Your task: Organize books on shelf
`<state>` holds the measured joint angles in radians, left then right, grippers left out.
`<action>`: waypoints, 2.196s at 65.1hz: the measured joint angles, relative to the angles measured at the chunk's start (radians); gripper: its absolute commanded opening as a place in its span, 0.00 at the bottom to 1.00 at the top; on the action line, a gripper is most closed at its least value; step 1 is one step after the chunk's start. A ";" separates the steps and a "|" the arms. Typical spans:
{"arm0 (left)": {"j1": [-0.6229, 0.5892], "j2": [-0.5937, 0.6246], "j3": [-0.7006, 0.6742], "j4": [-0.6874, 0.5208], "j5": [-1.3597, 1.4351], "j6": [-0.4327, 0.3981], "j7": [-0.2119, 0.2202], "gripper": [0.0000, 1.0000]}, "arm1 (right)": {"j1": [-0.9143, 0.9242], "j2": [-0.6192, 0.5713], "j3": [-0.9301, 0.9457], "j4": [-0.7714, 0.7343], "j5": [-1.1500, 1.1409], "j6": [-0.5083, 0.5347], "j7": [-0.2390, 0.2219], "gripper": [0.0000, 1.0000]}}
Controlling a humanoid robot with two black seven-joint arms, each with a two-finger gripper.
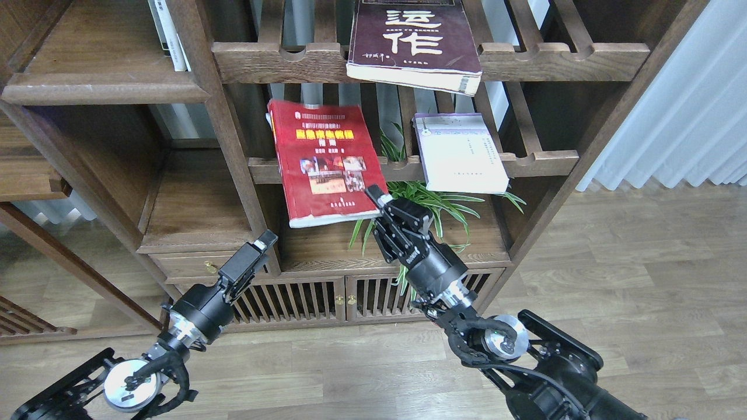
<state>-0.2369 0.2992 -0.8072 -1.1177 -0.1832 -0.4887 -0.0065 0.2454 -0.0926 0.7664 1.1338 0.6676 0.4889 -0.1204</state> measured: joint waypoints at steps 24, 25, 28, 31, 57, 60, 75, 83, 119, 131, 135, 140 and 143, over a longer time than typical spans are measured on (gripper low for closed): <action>0.183 0.121 -0.015 -0.186 -0.008 0.000 -0.009 0.99 | -0.088 -0.011 0.003 -0.014 -0.111 0.000 -0.021 0.05; 0.191 0.123 -0.017 -0.193 -0.012 0.000 -0.009 0.99 | -0.090 -0.011 0.003 -0.014 -0.112 0.000 -0.021 0.05; 0.210 0.129 -0.024 -0.210 -0.025 0.000 -0.005 0.99 | -0.097 -0.011 0.004 -0.015 -0.114 0.000 -0.021 0.05; 0.221 0.137 -0.026 -0.223 -0.039 0.000 -0.002 0.99 | -0.105 -0.012 0.004 -0.017 -0.117 0.000 -0.021 0.05; 0.233 0.215 -0.029 -0.252 -0.241 0.000 0.185 0.98 | -0.175 -0.012 -0.035 -0.019 -0.169 0.000 -0.026 0.05; 0.232 0.213 -0.029 -0.249 -0.245 0.000 0.194 0.98 | -0.175 -0.011 -0.044 -0.018 -0.171 0.000 -0.026 0.05; 0.225 0.194 -0.024 -0.244 -0.249 0.000 0.200 0.98 | -0.177 -0.002 -0.072 -0.017 -0.193 0.000 -0.026 0.05; 0.224 0.191 -0.020 -0.237 -0.249 0.000 0.200 0.97 | -0.180 0.001 -0.087 -0.014 -0.196 0.000 -0.025 0.05; 0.210 0.164 0.058 -0.231 -0.250 0.000 0.203 0.94 | -0.179 0.025 -0.147 -0.008 -0.244 0.000 -0.025 0.05; 0.206 0.157 0.052 -0.224 -0.250 0.000 0.204 0.94 | -0.181 0.025 -0.155 -0.008 -0.255 0.000 -0.025 0.05; 0.203 0.155 0.049 -0.223 -0.250 0.000 0.204 0.94 | -0.181 0.026 -0.161 -0.008 -0.259 0.000 -0.025 0.05; 0.201 0.154 0.048 -0.223 -0.251 0.000 0.203 0.94 | -0.182 0.027 -0.164 -0.008 -0.262 0.000 -0.025 0.05; 0.200 0.154 0.048 -0.224 -0.251 0.000 0.203 0.93 | -0.182 0.029 -0.165 -0.008 -0.263 0.000 -0.025 0.05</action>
<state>-0.0372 0.4531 -0.7591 -1.3412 -0.4340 -0.4887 0.1967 0.0632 -0.0640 0.6011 1.1260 0.4048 0.4887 -0.1458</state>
